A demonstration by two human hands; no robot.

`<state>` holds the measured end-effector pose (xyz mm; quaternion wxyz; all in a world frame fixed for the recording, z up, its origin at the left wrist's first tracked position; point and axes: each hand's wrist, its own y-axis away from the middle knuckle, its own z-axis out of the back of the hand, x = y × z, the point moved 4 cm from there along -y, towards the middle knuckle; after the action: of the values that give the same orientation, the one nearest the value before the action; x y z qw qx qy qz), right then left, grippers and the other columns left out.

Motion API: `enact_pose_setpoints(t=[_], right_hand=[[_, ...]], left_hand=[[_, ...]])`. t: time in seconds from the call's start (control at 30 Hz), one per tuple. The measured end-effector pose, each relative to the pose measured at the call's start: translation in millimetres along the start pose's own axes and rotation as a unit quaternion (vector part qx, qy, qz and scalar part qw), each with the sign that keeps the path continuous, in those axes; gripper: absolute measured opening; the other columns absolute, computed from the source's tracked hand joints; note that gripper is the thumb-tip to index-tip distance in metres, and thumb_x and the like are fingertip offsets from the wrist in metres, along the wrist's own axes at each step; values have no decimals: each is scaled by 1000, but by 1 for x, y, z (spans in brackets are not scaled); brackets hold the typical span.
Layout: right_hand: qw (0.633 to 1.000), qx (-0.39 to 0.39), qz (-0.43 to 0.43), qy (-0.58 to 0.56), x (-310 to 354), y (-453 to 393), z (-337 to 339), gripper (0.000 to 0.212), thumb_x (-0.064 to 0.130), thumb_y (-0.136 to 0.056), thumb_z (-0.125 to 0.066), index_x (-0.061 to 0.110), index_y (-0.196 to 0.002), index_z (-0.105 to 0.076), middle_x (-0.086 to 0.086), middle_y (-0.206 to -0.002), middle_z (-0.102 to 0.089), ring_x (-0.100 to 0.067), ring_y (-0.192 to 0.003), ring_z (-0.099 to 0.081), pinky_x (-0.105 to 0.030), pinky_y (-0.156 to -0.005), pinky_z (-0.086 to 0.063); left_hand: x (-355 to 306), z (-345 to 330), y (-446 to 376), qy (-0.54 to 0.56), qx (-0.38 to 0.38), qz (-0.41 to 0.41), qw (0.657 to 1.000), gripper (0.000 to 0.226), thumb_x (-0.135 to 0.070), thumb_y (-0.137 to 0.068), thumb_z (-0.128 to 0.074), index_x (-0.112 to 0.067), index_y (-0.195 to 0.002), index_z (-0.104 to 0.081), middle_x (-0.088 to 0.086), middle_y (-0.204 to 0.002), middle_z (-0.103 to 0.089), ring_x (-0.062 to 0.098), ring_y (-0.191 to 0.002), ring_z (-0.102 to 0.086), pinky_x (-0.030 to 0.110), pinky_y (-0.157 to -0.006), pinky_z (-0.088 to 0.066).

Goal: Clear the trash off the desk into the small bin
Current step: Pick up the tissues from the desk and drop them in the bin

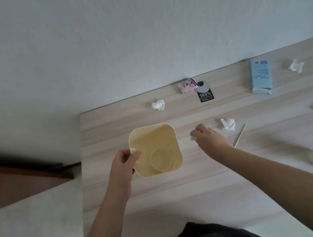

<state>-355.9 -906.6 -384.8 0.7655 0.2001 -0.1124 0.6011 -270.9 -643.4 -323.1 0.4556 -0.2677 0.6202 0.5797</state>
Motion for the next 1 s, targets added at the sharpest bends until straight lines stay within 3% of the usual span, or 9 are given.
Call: enact_pose_setpoints(t=[0.13, 0.23, 0.37, 0.43, 0.5, 0.63, 0.8, 0.9, 1.0], right_hand=[[999, -17, 32, -7, 22, -56, 16, 30, -4, -89, -49, 1, -116, -62, -19, -118, -53, -38, -96, -60, -45, -80, -49], [999, -9, 45, -6, 37, -97, 14, 28, -1, -91, -48, 3, -115, -64, -17, -117, -56, -38, -96, -60, -45, -82, -49], [998, -32, 2, -47, 44, -149, 6, 40, -1, -89, -48, 9, -127, -54, -16, -116, -59, -38, -97, -59, -40, -77, -45], [995, -43, -37, -79, 44, -172, 0, 45, -2, -88, -48, 11, -131, -49, -16, -117, -59, -37, -100, -58, -38, -77, -43], [994, -29, -62, -90, 41, -192, -10, 38, -2, -88, -47, 7, -123, -57, -17, -118, -57, -37, -103, -57, -38, -83, -43], [996, -7, -69, -50, 33, -218, -26, 29, -2, -89, -49, 8, -110, -67, -15, -120, -52, -35, -107, -52, -39, -88, -46], [998, 31, -48, 37, 25, -228, -48, 28, 7, -90, -53, 20, -112, -66, -5, -143, -39, -31, -128, -35, -44, -95, -38], [998, 28, -18, 62, 23, -229, -54, 27, 6, -90, -51, 18, -111, -64, -8, -127, -52, -32, -116, -44, -40, -89, -40], [999, 22, -28, 13, 24, -224, -51, 26, 7, -91, -49, 14, -111, -63, -13, -115, -58, -35, -108, -52, -36, -83, -40]], left_hand=[[-12, 18, -14, -15, 0, -22, 1000, 19, -14, -88, -68, 0, -97, -59, 15, -85, -56, 26, -76, -52, 38, -66, -42], [-22, 33, -30, -36, -7, -37, 999, 32, -24, -81, -73, 1, -95, -57, 10, -78, -54, 18, -67, -51, 25, -56, -43], [-27, 45, -46, -40, -23, -40, 998, 31, -30, -77, -73, -6, -92, -60, 3, -74, -55, 8, -58, -51, 18, -51, -42], [-25, 48, -50, -14, -33, -34, 999, 22, -27, -80, -72, -11, -89, -60, 5, -76, -56, 12, -63, -54, 23, -57, -44], [-20, 51, -54, 9, -47, -24, 999, 12, -20, -86, -69, -12, -89, -61, 10, -82, -58, 20, -72, -54, 31, -63, -44], [-10, 59, -58, 25, -70, -9, 997, 6, -18, -88, -67, -14, -92, -64, 10, -86, -62, 23, -77, -57, 34, -67, -47], [-3, 71, -54, -10, -91, -22, 996, 30, -41, -70, -73, -18, -88, -65, 18, -82, -62, 24, -74, -59, 39, -66, -47], [1, 75, -53, -30, -98, -20, 995, 33, -49, -62, -72, -24, -82, -65, 11, -78, -63, 18, -70, -60, 35, -64, -48], [3, 75, -55, -26, -103, -7, 994, 40, -48, -61, -72, -19, -87, -64, 8, -81, -62, 20, -72, -58, 37, -65, -46]])
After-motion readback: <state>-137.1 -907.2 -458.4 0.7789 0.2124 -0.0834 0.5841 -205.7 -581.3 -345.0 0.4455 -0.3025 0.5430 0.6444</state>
